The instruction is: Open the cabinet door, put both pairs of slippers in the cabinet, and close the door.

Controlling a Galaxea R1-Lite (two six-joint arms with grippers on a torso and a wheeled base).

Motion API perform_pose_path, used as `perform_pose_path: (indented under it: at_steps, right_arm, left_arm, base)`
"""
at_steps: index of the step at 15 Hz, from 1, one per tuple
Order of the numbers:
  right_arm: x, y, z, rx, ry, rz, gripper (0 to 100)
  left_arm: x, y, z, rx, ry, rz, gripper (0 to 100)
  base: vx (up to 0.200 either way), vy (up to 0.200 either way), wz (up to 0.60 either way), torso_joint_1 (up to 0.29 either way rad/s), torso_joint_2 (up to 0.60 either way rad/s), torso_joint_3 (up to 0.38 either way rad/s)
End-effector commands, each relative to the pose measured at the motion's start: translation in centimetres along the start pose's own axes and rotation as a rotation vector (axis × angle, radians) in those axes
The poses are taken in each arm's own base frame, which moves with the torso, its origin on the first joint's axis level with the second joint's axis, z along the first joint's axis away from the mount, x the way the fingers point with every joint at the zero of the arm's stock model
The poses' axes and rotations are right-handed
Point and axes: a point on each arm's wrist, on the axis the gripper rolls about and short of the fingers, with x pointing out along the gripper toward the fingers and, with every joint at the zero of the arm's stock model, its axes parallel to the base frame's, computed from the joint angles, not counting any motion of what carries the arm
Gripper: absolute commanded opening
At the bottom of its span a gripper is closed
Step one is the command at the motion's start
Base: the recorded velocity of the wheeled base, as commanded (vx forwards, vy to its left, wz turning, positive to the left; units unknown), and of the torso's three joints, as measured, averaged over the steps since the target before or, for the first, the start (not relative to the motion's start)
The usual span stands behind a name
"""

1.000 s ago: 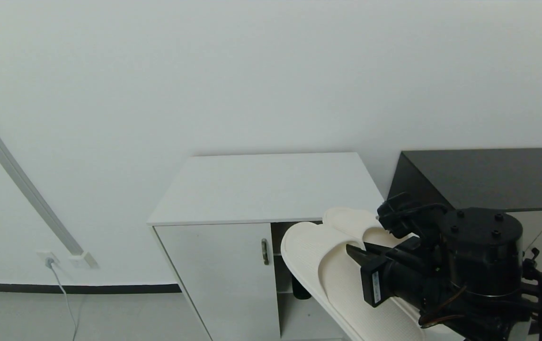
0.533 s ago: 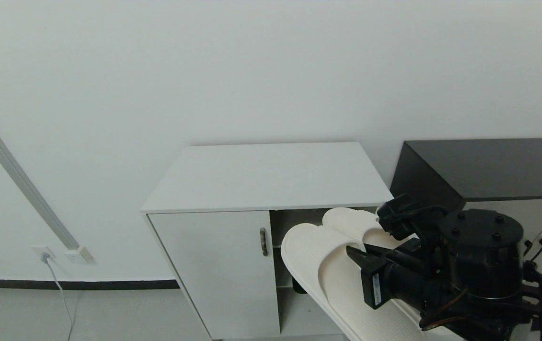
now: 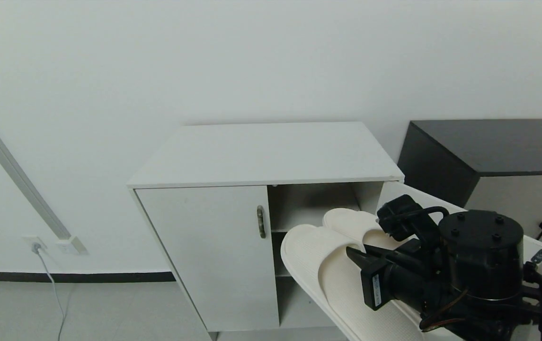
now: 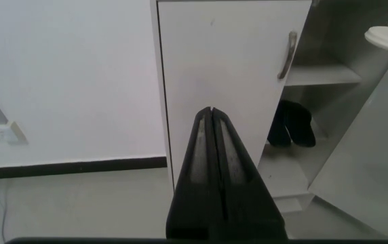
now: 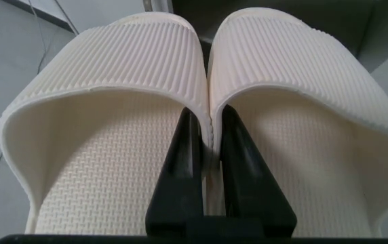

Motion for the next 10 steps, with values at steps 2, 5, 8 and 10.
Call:
perform_pose_path:
  at_steps: [2,5,8,10]
  right_arm:
    - [0.02,0.03,-0.06,-0.011,0.001,0.001,0]
    - [-0.03,0.00,-0.26,-0.013,0.007,0.002,0]
    - [-0.04,-0.01,-0.30,-0.011,-0.003,0.003,0]
    - [-0.04,-0.01,-0.29,-0.011,-0.004,0.003,0]
  left_arm:
    - [0.01,0.00,0.00,0.000,0.001,-0.001,0]
    - [0.01,0.00,0.00,0.000,0.001,-0.001,0]
    - [0.01,0.00,0.00,0.000,0.001,-0.001,0]
    - [0.01,0.00,0.00,0.000,0.001,-0.001,0]
  base:
    - [0.000,0.000,0.00,-0.205,0.52,0.322]
    - [0.000,0.000,0.00,-0.188,0.51,0.321]
    - [0.000,0.000,0.00,-0.170,0.49,0.325]
    - [0.000,0.000,0.00,-0.161,0.49,0.332]
